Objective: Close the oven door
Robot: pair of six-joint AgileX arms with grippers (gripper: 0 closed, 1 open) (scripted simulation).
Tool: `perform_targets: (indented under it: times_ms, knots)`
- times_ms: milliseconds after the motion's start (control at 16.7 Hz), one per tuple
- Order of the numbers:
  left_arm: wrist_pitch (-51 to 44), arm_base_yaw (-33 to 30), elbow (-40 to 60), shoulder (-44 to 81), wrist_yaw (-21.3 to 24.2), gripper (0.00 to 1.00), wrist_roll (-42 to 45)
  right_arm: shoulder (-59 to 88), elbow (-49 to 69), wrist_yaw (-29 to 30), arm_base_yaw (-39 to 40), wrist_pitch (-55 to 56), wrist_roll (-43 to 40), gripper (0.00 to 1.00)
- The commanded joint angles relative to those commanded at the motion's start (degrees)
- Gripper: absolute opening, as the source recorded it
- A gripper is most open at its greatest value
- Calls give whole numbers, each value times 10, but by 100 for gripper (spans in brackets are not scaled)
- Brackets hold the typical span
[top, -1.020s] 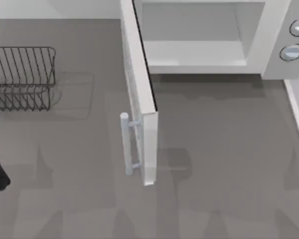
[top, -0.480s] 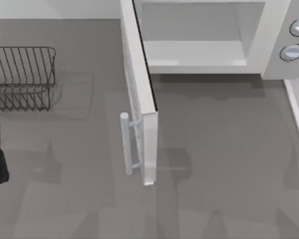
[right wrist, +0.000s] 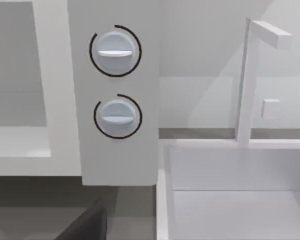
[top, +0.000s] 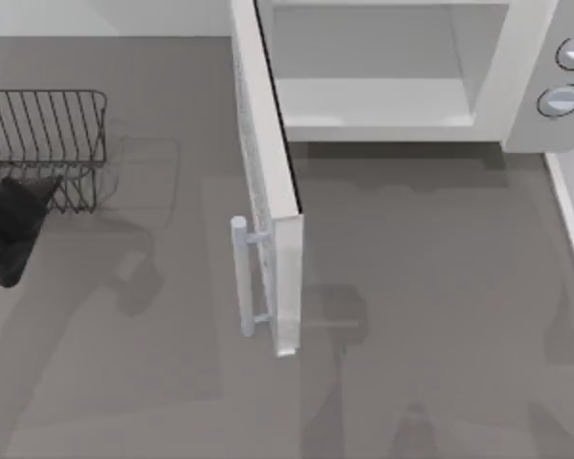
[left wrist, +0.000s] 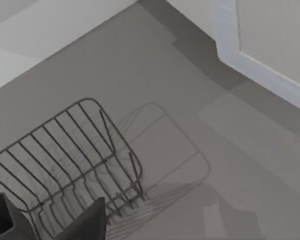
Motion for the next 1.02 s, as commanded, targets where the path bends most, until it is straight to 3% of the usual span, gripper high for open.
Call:
perform_targets:
  times_ms: [600, 840, 1020]
  knots:
    - [-360, -94, 488, 439, 108, 100, 230, 0, 0, 0, 0, 0, 0, 100]
    - [-444, -116, 604, 541, 133, 100, 283, 0, 0, 0, 0, 0, 0, 100]
    - [-468, -122, 638, 570, 140, 100, 298, 0, 0, 0, 0, 0, 0, 100]
